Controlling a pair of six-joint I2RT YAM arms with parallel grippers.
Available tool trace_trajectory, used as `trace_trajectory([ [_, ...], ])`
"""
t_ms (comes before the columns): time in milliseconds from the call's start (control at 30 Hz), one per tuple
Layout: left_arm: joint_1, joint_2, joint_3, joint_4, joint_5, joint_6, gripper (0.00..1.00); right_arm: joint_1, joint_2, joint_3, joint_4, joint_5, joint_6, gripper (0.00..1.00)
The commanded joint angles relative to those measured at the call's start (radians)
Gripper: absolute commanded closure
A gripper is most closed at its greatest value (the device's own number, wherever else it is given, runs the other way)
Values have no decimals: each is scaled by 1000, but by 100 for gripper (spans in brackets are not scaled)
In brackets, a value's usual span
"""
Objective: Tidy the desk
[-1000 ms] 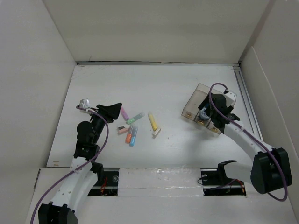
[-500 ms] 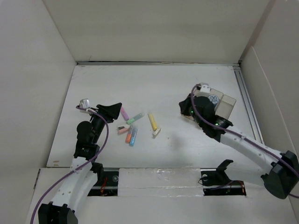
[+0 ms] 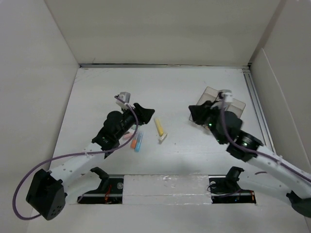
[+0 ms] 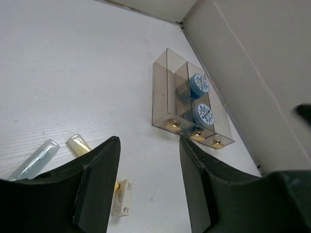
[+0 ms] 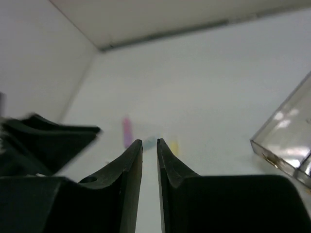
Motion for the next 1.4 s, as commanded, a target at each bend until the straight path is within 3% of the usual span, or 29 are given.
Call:
trace_trajectory([
  [0, -125, 20, 64, -29, -230, 131, 53, 14, -225, -3, 184, 21, -27, 75],
  [133, -126, 93, 76, -34, -207, 126, 57, 14, -336, -115, 280, -1, -45, 64],
  [200, -126, 112, 73, -46, -218, 111, 58, 4, -272, -102, 180, -14, -13, 70],
  [233, -126, 109, 67, -58, -230, 106, 58, 4, -237, -99, 160, -74, 10, 79],
  [300, -126, 84, 55, -63, -270, 94, 57, 4, -121, -98, 102, -152, 27, 90],
  [367, -126, 12, 50, -75, -302, 86, 56, 15, -45, -114, 103, -240, 54, 92],
  [400, -126, -14, 38, -77, -339, 88, 55, 39, -8, -137, 115, -260, 59, 89],
  [467, -126, -110, 19, -75, -373, 91, 54, 66, 91, -144, 132, -298, 56, 63],
  [500, -126, -136, -2, -74, -413, 93, 51, 79, 125, -144, 132, -300, 53, 49],
  [533, -126, -188, -10, -77, -427, 94, 51, 105, 154, -140, 132, -298, 48, 26],
  [633, -126, -262, -48, -86, -473, 94, 49, 130, 297, -87, 108, -304, 47, 9],
  [767, -117, -301, -80, -95, -488, 88, 47, 172, 557, 25, 2, -225, 71, 8],
  [1067, -117, -318, -76, -114, -448, 91, 47, 172, 783, 130, -4, -74, 96, 11],
  [1267, -117, -328, -77, -114, -441, 91, 47, 172, 871, 182, -15, -27, 105, 23],
  [1300, -117, -327, -80, -108, -441, 91, 46, 172, 874, 181, -10, -27, 108, 31],
  [1367, -117, -322, -83, -108, -444, 91, 46, 172, 871, 175, 5, -37, 114, 37],
])
